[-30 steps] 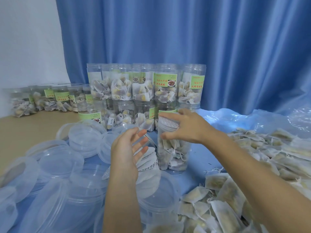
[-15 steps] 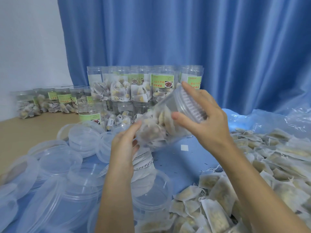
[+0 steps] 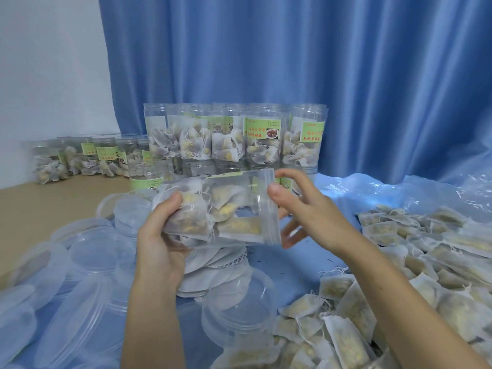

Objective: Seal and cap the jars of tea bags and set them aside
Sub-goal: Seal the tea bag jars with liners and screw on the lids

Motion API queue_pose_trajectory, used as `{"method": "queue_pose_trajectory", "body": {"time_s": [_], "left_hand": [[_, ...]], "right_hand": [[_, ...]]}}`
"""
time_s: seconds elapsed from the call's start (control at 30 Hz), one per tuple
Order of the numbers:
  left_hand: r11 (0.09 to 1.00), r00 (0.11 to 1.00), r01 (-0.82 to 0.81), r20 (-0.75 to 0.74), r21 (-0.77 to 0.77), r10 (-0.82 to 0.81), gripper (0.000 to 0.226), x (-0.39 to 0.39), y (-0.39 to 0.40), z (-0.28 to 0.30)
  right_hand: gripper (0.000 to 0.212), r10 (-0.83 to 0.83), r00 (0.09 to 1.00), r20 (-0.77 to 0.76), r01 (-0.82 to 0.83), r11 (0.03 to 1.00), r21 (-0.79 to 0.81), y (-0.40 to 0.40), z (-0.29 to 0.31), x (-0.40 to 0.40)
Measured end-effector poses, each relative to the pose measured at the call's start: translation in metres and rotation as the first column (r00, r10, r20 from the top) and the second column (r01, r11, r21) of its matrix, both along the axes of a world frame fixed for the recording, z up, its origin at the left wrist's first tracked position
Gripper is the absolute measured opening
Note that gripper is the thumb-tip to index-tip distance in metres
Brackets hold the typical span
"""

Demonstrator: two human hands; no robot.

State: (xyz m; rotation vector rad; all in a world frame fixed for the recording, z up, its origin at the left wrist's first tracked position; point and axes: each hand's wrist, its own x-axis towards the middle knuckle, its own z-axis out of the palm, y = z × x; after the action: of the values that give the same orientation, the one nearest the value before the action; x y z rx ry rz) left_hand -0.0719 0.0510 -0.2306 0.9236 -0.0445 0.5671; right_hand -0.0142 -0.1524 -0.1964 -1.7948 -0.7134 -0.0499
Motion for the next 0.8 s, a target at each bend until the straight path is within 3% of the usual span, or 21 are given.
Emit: {"method": "queue_pose_trajectory", "body": {"time_s": [0.1,0.17,0.23,0.37,0.47,0.67,0.8], "left_hand": [[1.0,1.0,0.024,-0.014,0.005,-0.024,0.016,0.004,-0.001,-0.003],[1.0,0.998,0.018,-0.054,0.017,-0.018,0.023,0.007,-0.003,-0.005],[1.0,0.997,0.014,-0.071,0.01,-0.013,0.024,0.009,-0.004,-0.004],[1.0,0.999,-0.015,-0.047,-0.023,0.014,0.01,0.012,-0.005,-0.011],[0.996,0.999,-0.036,-0.027,-0.082,0.033,0.025,0.015,-0.012,-0.014],[0.995,0.982,0.049,-0.178,-0.085,-0.063,0.068,0.018,-0.016,-0.003],[0.995,0.94,0.095,-0.332,0.013,-0.085,0.067,0.012,-0.026,0.003]], "right_hand": [[0.067,-0.003,0.999,-0.042,-0.001,0.997,-0.076,-0.007,0.002,0.004],[0.082,0.123,0.991,0.047,-0.118,0.988,-0.102,-0.01,0.004,0.002],[0.098,0.146,0.971,0.189,-0.11,0.976,-0.188,-0.009,0.002,0.0],[0.085,0.006,0.942,0.336,0.047,0.988,-0.15,-0.002,-0.007,0.0],[0.082,-0.04,0.948,0.317,0.083,0.989,-0.124,-0.001,-0.01,0.002],[0.122,0.092,0.996,0.006,-0.092,0.976,0.197,0.003,-0.02,0.013],[0.098,0.094,0.995,0.02,-0.094,0.922,0.376,0.015,-0.026,0.011]]}}
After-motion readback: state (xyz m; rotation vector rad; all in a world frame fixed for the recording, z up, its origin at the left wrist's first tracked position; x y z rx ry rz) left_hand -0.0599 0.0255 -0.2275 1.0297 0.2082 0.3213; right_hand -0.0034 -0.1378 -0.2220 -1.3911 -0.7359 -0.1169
